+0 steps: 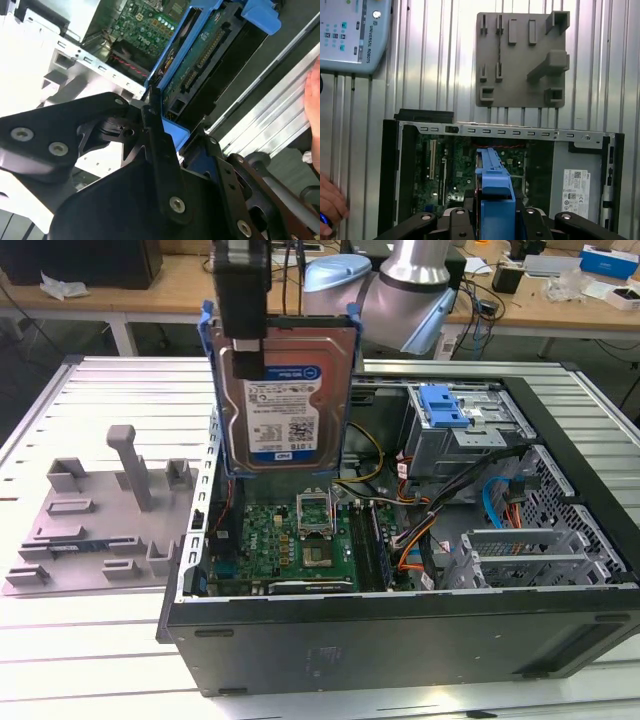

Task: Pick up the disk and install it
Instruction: 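Pick up the disk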

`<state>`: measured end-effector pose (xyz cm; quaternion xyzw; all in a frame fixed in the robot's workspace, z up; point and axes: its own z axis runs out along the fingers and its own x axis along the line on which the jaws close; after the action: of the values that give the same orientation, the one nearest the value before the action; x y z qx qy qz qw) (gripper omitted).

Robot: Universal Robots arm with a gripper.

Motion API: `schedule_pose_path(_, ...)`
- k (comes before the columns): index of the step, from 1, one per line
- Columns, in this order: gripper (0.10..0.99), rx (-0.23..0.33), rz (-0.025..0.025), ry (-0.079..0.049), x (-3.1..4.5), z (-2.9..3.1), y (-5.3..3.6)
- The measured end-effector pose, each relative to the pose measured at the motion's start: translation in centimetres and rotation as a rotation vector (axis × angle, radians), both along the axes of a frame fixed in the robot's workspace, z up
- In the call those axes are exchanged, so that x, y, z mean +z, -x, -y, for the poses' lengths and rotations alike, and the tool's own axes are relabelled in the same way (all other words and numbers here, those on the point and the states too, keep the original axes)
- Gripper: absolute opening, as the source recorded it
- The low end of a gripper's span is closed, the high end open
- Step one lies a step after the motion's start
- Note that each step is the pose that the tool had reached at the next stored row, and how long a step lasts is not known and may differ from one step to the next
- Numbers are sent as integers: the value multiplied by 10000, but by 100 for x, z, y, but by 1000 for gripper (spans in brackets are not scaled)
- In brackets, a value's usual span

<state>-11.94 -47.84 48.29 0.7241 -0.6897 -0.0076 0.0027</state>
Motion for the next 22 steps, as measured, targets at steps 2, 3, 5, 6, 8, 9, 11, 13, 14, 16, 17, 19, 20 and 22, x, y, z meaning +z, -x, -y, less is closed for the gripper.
schedule_pose_path(2, 369, 0, 1, -1, -3, 52, -145)
schedule_pose_path(3, 369, -1, 0, 0, -4, 79, -251)
schedule_pose_path(5, 369, -1, 0, 0, -6, 116, -409)
schedule_pose_path(6, 369, 0, 0, 1, -7, 130, -472)
schedule_pose_path(8, 369, -1, 0, 1, -8, 150, -554)
schedule_pose_path(9, 369, 0, 0, 0, -9, 162, -588)
schedule_pose_path(11, 369, -4, 0, 0, -15, 189, -637)
schedule_pose_path(13, 369, -9, 1, -2, -21, 211, -670)
schedule_pose_path(14, 369, -11, 0, -3, -24, 222, -686)
schedule_pose_path(16, 369, -18, 0, -6, -30, 246, -719)
schedule_pose_path(17, 369, -23, 0, -9, -34, 257, -730)
schedule_pose_path(19, 369, -37, 0, -16, -42, 278, -758)
schedule_pose_path(20, 369, -40, 0, -20, -45, 286, -774)
schedule_pose_path(22, 369, -43, 0, -27, -50, 306, -815)
